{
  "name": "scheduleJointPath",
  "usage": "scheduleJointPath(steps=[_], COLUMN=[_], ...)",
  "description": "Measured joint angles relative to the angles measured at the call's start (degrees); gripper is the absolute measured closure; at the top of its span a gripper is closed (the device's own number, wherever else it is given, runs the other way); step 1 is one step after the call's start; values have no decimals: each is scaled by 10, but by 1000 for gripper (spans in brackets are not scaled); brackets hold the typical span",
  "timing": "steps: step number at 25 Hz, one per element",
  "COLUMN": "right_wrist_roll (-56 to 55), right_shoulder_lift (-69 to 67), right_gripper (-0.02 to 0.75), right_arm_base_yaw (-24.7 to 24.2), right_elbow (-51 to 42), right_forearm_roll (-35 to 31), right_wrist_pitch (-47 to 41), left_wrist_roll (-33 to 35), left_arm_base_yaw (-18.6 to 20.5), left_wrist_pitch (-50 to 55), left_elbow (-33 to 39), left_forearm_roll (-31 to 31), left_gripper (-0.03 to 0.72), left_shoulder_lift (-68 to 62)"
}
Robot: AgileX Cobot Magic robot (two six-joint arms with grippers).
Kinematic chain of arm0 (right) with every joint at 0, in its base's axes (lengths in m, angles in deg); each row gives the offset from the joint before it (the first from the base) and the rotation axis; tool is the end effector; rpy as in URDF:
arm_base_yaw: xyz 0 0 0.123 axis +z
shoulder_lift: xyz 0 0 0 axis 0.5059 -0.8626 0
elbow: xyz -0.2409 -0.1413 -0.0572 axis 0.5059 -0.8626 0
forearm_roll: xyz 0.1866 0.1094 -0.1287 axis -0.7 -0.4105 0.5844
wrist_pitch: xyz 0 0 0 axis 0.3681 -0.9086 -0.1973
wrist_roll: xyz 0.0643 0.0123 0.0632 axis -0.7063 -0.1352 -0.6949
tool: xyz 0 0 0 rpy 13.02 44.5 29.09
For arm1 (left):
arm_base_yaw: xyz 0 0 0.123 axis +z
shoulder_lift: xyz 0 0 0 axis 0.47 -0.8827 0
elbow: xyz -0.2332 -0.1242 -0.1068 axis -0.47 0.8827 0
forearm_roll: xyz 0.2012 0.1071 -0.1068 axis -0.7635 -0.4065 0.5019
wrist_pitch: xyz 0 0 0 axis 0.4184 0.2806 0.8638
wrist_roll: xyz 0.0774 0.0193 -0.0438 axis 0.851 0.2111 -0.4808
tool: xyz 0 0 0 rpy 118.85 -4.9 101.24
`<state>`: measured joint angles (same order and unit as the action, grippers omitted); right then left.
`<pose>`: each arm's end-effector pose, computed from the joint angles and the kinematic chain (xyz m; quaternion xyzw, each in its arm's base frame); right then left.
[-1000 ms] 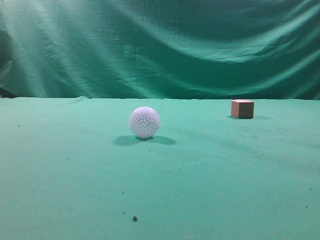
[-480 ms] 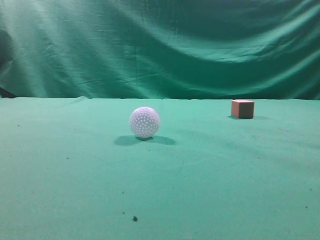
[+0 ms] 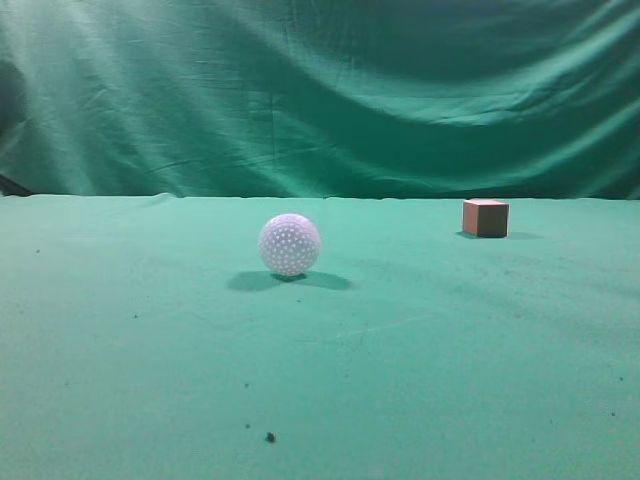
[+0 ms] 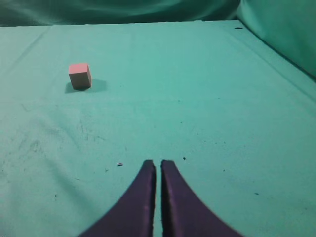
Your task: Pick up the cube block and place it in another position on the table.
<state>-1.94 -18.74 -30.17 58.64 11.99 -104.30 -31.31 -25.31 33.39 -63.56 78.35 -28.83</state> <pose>0.0520 0.0014 0.1698 0.0004 0.8111 0.0111 0.5848 0.0521 0.0074 0.1735 -0.0888 0.7947 -0.0042 0.6005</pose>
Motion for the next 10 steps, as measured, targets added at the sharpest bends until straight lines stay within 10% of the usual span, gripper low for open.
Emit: scheduleJointPath(steps=[10], right_wrist_roll=[0], right_shoulder_lift=[0], right_gripper=[738], right_arm_base_yaw=[0], right_elbow=[0], right_forearm_roll=[0], right_wrist_pitch=[0], left_wrist_roll=[0], left_arm_base_yaw=[0], left_wrist_pitch=[0], left_elbow=[0], left_forearm_roll=[0], left_gripper=[426], left_shoulder_lift=[0])
